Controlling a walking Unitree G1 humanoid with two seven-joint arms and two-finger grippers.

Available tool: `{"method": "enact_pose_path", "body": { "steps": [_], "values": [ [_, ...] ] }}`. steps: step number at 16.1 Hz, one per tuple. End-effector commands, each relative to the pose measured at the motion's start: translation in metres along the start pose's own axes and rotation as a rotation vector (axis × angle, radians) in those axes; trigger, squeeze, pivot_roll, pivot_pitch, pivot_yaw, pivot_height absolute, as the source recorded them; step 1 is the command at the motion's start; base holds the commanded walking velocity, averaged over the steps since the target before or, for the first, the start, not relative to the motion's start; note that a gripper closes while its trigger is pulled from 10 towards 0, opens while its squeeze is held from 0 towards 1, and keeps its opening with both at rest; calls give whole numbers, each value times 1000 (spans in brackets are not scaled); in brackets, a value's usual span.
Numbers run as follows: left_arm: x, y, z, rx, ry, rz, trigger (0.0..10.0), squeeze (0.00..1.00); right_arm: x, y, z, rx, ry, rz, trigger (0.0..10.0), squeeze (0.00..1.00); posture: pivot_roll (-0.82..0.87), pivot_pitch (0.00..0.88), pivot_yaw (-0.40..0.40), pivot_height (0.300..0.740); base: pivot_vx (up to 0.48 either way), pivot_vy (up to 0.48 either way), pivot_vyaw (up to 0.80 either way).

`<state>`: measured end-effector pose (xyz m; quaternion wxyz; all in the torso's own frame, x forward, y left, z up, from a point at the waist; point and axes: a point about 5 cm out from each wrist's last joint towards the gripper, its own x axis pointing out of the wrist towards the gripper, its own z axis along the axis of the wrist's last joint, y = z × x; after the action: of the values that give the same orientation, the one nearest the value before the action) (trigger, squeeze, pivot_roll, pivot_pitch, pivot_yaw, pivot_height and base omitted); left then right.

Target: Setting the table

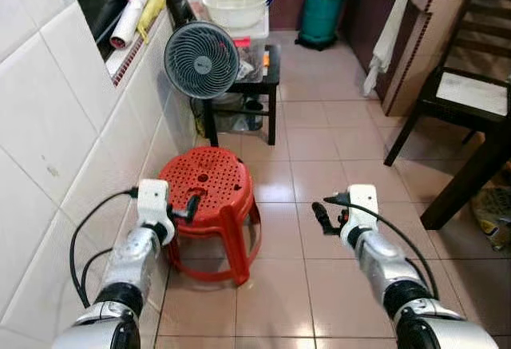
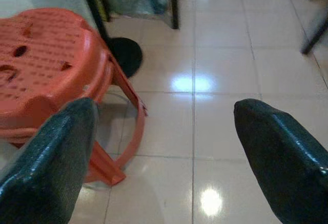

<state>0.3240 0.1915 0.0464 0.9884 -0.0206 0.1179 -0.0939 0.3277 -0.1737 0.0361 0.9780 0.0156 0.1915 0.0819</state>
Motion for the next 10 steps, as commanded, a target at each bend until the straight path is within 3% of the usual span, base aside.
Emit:
{"method": "enact_pose_path", "body": {
  "steps": [1,3,5,7,8,10],
  "values": [
    [0,5,12,13,-61,-7,10000,0,2,0,14,-45,-50,33,10000,0,-103,0,32,740,0,0,0],
    [-4,4,15,37,-108,-20,10000,0,-2,-2,18,-68,-85,48,10000,0,-107,0,34,740,0,0,0],
    [-28,-6,-8,-30,-102,-15,10000,0,-22,-11,10,-99,-165,24,10000,0,-111,0,32,740,0,0,0],
    [-47,-15,-19,-84,-105,15,10000,0,-35,-12,-3,-1,-156,12,10000,0,-115,0,26,740,0,0,0],
    [-56,-19,-24,-128,-85,30,10000,0,-45,-15,-6,-13,-168,0,10000,0,-112,0,22,740,0,0,0],
    [-72,-22,-29,-104,-95,35,10000,0,-61,-16,-10,21,-194,-70,10000,0,-96,0,17,740,0,0,0]
  ]
}}
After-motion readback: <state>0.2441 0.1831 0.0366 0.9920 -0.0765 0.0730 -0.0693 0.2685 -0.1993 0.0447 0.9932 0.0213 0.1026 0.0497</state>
